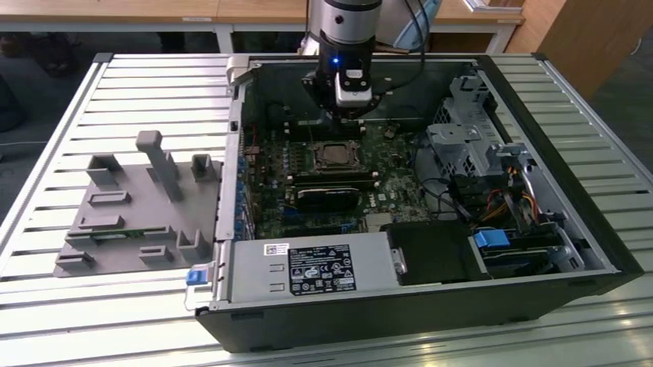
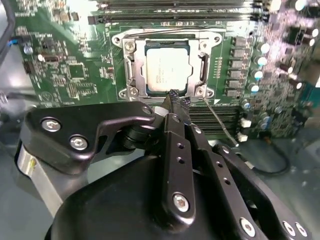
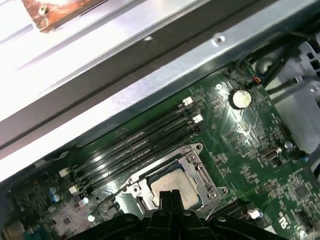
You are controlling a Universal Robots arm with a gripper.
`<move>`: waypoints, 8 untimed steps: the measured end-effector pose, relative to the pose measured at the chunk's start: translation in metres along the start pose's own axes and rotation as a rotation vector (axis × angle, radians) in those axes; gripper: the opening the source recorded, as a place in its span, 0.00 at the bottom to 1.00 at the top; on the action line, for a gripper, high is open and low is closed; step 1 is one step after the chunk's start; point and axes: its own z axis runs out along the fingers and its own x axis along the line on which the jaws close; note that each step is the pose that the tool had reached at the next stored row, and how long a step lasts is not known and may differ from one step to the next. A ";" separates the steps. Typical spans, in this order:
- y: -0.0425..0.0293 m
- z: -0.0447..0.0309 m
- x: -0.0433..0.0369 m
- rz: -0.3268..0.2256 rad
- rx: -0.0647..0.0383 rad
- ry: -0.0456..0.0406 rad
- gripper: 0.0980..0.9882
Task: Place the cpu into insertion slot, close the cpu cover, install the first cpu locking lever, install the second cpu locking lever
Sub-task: 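Install the first cpu locking lever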
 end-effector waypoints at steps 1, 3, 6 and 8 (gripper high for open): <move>0.0000 0.0001 0.0000 -0.018 0.000 0.0004 0.01; 0.0000 0.0003 0.0000 -0.056 0.000 0.0011 0.01; 0.0000 0.0005 0.0000 -0.110 0.001 0.0021 0.01; 0.0000 0.0006 0.0000 -0.146 0.001 0.0029 0.01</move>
